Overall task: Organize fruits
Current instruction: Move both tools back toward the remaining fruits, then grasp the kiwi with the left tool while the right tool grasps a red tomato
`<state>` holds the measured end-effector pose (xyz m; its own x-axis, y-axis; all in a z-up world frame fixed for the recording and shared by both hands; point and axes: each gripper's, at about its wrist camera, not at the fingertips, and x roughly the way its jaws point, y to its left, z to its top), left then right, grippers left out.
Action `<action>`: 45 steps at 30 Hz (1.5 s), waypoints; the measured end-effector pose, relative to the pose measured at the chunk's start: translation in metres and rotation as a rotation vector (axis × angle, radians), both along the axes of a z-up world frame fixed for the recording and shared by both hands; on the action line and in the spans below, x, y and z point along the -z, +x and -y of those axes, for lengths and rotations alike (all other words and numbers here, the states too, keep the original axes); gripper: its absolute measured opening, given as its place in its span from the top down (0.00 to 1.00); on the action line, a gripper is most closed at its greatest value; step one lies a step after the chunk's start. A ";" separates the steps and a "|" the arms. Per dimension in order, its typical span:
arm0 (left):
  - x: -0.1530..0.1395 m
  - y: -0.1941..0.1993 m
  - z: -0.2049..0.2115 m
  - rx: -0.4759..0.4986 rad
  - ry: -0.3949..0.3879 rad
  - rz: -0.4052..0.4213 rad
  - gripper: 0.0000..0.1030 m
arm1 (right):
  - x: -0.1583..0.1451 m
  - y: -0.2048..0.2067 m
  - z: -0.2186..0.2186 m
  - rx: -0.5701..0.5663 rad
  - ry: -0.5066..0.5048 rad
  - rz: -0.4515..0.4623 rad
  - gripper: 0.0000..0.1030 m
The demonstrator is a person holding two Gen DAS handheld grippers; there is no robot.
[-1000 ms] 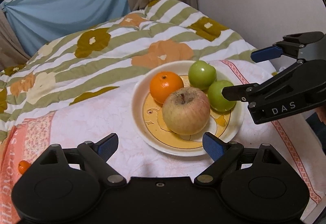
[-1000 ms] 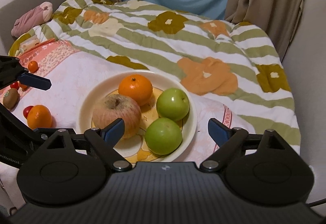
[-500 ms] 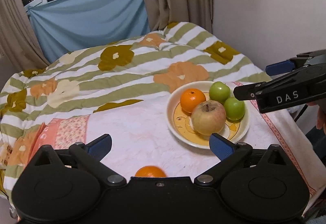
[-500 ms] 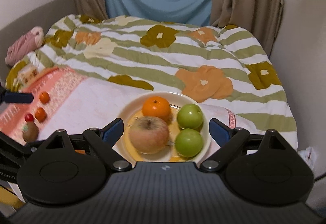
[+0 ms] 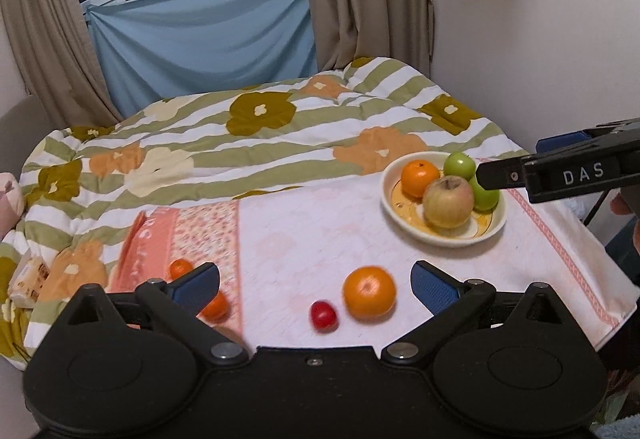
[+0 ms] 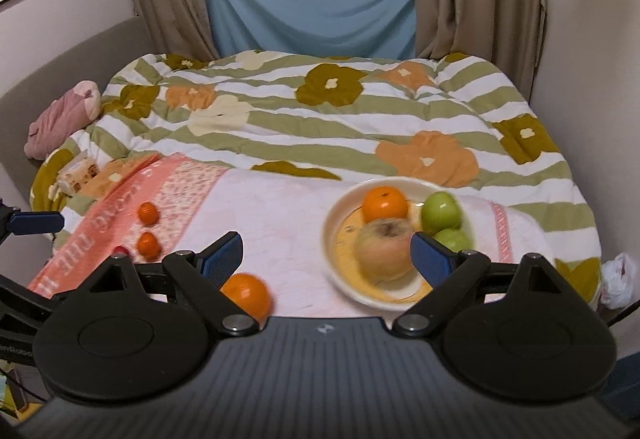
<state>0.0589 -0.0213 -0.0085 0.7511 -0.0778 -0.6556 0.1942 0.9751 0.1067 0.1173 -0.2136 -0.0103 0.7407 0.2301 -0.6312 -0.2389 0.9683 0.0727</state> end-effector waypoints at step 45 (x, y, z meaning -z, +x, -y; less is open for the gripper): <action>0.153 0.059 -0.104 0.149 0.030 -0.203 0.19 | 0.158 0.010 -0.167 0.009 -0.003 -0.161 0.09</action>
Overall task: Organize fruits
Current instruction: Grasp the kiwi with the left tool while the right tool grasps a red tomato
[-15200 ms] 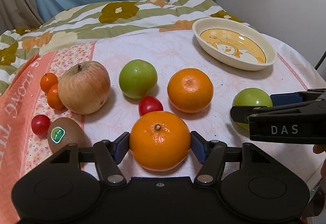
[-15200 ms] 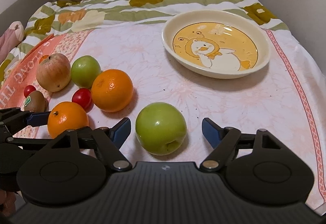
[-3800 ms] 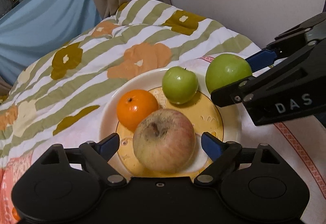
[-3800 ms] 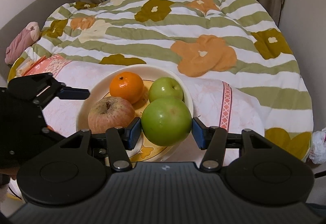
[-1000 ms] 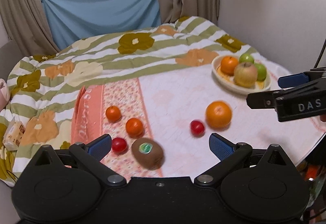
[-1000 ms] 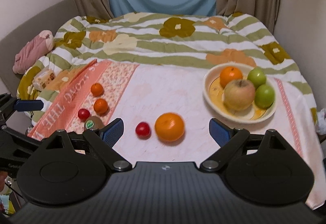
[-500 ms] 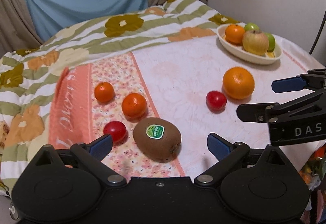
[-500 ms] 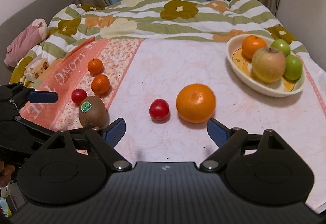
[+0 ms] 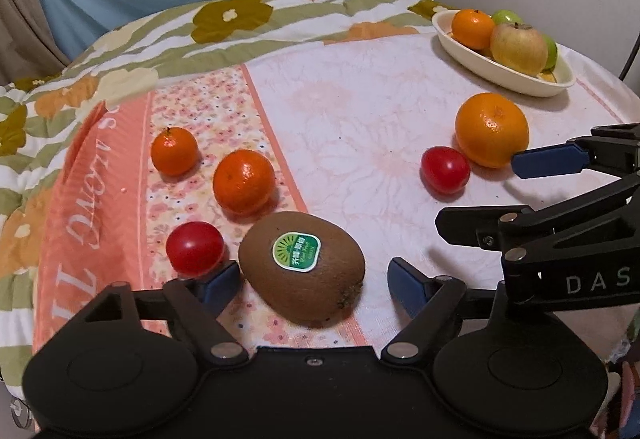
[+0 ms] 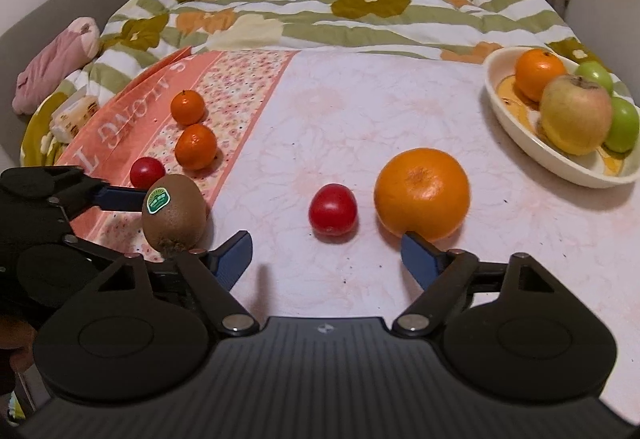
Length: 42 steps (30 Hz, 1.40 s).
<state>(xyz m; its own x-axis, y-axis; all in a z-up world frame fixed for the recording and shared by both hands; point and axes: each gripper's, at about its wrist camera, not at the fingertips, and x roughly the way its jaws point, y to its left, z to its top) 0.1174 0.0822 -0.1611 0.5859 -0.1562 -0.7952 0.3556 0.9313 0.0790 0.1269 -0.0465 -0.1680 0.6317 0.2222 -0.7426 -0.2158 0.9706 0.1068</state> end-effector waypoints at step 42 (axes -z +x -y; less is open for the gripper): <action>-0.020 -0.008 -0.009 -0.050 -0.047 0.013 0.37 | 0.001 0.024 -0.014 -0.015 -0.050 0.015 0.56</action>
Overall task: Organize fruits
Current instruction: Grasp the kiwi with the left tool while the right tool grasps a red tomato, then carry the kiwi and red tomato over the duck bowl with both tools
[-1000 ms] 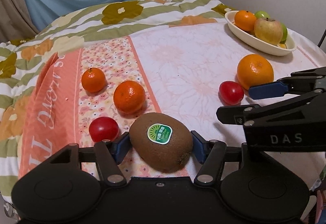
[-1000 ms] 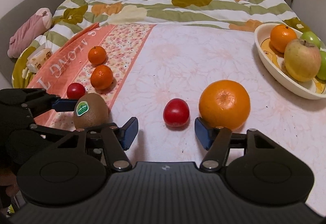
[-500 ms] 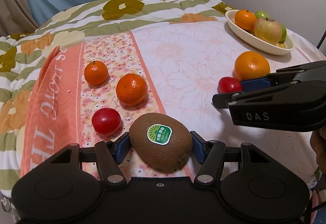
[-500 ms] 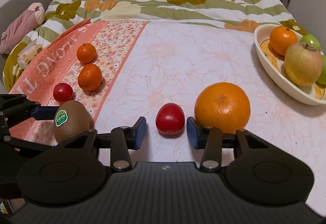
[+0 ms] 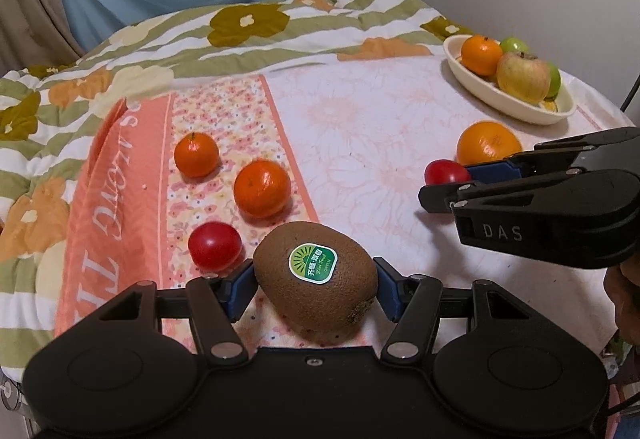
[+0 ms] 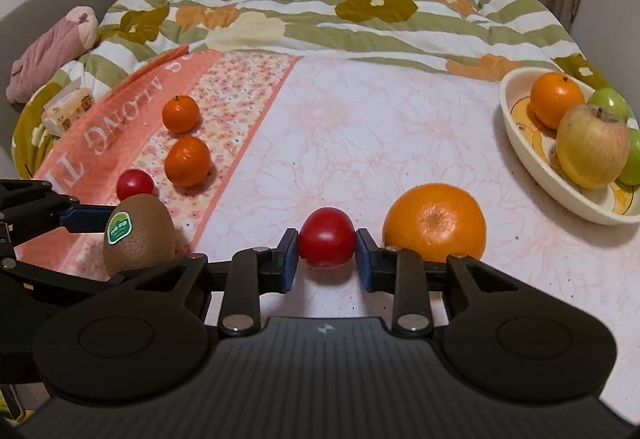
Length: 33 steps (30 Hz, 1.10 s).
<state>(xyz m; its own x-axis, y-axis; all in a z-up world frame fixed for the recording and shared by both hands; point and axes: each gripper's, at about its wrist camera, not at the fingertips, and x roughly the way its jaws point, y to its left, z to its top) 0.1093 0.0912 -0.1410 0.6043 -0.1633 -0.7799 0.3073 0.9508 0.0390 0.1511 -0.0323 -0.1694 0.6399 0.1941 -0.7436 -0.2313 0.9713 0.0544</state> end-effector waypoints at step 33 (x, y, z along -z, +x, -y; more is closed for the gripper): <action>-0.100 0.033 0.163 0.073 -0.095 0.132 0.37 | -0.110 -0.014 0.196 0.115 0.034 0.129 0.56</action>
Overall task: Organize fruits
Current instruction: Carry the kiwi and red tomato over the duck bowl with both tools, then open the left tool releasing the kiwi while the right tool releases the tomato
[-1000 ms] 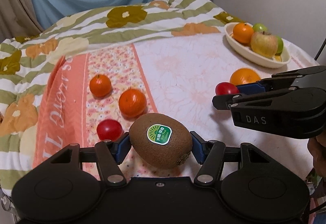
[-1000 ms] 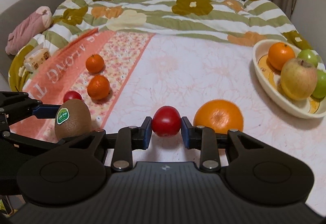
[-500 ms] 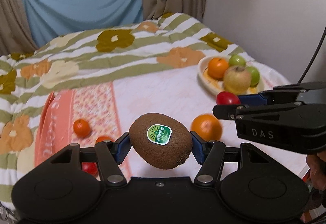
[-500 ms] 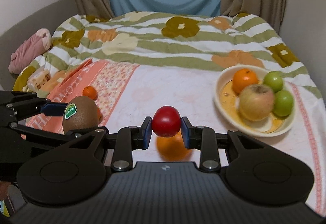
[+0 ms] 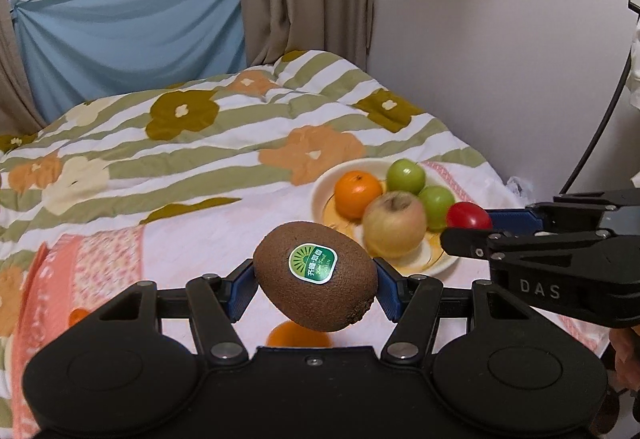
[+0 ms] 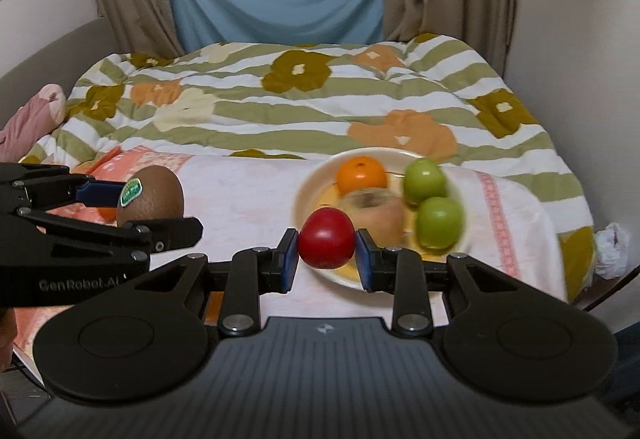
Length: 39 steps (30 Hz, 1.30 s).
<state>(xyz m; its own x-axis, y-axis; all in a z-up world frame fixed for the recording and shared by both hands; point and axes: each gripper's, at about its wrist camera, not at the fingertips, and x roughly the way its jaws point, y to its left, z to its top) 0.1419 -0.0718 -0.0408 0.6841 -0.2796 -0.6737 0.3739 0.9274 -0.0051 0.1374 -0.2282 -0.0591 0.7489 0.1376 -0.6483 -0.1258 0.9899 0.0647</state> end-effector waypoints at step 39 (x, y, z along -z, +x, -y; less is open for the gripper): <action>0.072 0.138 0.081 -0.148 0.060 -0.122 0.23 | 0.060 0.126 0.105 -0.134 0.042 -0.071 0.56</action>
<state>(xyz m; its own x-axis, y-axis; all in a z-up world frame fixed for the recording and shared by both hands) 0.2801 -0.1529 -0.1128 0.6273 -0.1389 -0.7663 0.2338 0.9722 0.0151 0.2635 -0.3332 -0.1186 0.6746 0.2610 -0.6905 -0.2499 0.9609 0.1191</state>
